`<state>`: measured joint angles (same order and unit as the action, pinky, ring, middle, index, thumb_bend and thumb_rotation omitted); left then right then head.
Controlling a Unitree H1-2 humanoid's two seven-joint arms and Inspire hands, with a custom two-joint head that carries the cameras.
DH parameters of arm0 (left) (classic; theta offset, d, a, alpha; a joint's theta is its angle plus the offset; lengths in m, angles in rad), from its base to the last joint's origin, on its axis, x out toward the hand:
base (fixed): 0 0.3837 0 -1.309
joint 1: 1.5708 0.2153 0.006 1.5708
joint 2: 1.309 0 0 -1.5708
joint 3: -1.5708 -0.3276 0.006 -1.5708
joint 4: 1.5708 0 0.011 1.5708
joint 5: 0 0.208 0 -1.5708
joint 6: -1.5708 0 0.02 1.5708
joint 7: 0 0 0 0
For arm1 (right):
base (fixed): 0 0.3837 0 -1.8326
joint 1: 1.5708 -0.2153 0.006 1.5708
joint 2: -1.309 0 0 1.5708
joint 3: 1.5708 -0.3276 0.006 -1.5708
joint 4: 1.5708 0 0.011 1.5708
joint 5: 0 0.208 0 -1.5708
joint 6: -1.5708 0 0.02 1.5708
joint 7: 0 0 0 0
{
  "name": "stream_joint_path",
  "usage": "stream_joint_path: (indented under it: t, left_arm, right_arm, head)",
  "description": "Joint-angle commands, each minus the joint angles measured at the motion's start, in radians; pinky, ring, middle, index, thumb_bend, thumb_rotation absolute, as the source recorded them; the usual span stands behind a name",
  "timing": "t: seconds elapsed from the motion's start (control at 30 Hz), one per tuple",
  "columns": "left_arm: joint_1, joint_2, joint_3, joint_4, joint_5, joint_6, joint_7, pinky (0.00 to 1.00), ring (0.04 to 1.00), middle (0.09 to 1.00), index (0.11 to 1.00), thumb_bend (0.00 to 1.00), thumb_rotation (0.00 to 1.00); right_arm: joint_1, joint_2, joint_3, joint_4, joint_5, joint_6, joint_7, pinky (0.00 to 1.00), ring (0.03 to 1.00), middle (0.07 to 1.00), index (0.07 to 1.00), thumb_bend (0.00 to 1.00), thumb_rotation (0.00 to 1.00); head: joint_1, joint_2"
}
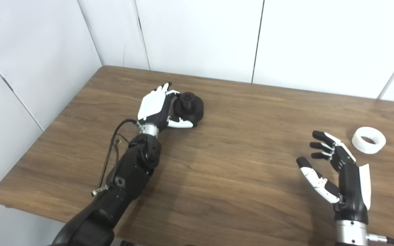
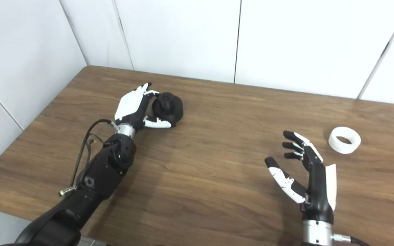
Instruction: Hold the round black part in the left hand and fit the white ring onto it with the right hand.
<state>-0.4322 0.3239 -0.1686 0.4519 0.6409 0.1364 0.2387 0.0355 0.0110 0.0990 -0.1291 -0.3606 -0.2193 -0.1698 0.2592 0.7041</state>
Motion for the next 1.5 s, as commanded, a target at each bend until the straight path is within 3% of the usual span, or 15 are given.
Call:
stream_joint_path:
  t: [0.0, 0.63, 0.83, 1.17, 1.47]
  left_arm:
    - [-0.030, 0.007, 0.000, 0.003, -0.003, -0.019, 0.014, 1.00, 1.000, 1.000, 0.706, 0.96, 0.35]
    - [0.011, -0.013, -0.007, -0.058, -0.045, -0.023, -0.004, 1.00, 1.000, 1.000, 0.627, 0.94, 0.26]
    - [0.046, -0.026, -0.026, -0.097, -0.047, -0.035, -0.022, 1.00, 1.000, 1.000, 0.617, 0.97, 0.30]
    - [0.140, -0.039, -0.075, -0.224, -0.049, -0.044, -0.077, 1.00, 1.000, 1.000, 0.626, 0.95, 0.32]
    - [0.230, -0.057, -0.091, -0.341, -0.086, -0.073, -0.145, 1.00, 1.000, 1.000, 0.619, 0.93, 0.26]
  right_arm:
    - [0.059, -0.023, -0.014, 0.021, -0.002, -0.003, 0.002, 0.59, 0.709, 0.774, 0.742, 0.63, 0.41]
    - [0.053, -0.025, -0.019, 0.021, 0.004, -0.006, 0.006, 0.59, 0.706, 0.769, 0.739, 0.64, 0.40]
    - [0.053, -0.026, -0.020, 0.012, -0.007, 0.006, 0.007, 0.59, 0.707, 0.770, 0.744, 0.64, 0.42]
    - [0.051, -0.017, -0.018, 0.007, -0.006, 0.015, 0.006, 0.59, 0.711, 0.775, 0.742, 0.64, 0.41]
    - [0.046, -0.014, -0.015, 0.014, -0.016, 0.001, -0.003, 0.59, 0.708, 0.772, 0.736, 0.64, 0.41]
  head:
    - [0.001, 0.001]
    - [0.000, 0.009]
    - [0.000, 0.015]
    - [-0.017, 0.023]
    - [-0.041, 0.032]
